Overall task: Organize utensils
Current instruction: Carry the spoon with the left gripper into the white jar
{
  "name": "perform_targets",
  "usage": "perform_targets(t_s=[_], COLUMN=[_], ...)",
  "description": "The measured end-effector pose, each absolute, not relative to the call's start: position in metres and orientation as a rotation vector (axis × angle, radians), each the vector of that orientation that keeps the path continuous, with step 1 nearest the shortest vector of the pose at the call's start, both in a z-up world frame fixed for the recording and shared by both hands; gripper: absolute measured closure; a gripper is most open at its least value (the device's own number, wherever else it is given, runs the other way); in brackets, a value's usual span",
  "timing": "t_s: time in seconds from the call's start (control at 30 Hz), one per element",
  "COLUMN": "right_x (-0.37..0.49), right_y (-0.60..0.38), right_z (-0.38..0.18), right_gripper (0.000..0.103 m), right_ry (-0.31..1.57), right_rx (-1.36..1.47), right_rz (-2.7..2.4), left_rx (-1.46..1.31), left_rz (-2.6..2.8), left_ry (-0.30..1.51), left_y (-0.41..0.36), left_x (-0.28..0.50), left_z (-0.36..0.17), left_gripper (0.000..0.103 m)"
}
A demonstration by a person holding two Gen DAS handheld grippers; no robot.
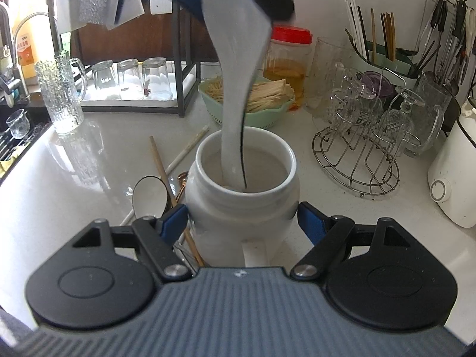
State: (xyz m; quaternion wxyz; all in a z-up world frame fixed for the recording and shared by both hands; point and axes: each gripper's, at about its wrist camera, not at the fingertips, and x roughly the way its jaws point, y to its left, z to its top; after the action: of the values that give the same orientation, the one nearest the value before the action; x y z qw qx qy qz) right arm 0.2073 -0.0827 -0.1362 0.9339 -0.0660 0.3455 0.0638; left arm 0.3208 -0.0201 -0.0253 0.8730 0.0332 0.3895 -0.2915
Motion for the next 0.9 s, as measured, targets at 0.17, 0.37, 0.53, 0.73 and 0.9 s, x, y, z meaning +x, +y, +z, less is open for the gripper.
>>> perform_targets(t_s=[0.17,0.37,0.53,0.73,0.9], right_x=[0.207,0.207,0.207,0.205,0.204], right_y=[-0.084,-0.085,-0.085,-0.085,-0.084], right_z=[-0.136,-0.136,-0.136,-0.137,-0.138], right_gripper=[0.02,0.02,0.02,0.02,0.02], right_ry=[0.704,0.701,0.696,0.687,0.68], right_rx=[-0.133,-0.13,-0.13,-0.129,-0.128], right_rz=[0.134,0.137,0.138,0.137,0.134], left_rx=[0.107,0.131,0.173,0.211,0.209], left_rz=[-0.644,-0.666,-0.683,-0.684,-0.679], left_ry=[0.916,1.055,1.152,1.23,1.271], left_y=[-0.033,-0.04,-0.046,-0.055,-0.059], left_x=[0.332,0.343,0.348,0.354,0.356], left_z=[-0.042,-0.052,-0.057,-0.067,-0.074], left_gripper=[0.057,0.057,0.057,0.057,0.057])
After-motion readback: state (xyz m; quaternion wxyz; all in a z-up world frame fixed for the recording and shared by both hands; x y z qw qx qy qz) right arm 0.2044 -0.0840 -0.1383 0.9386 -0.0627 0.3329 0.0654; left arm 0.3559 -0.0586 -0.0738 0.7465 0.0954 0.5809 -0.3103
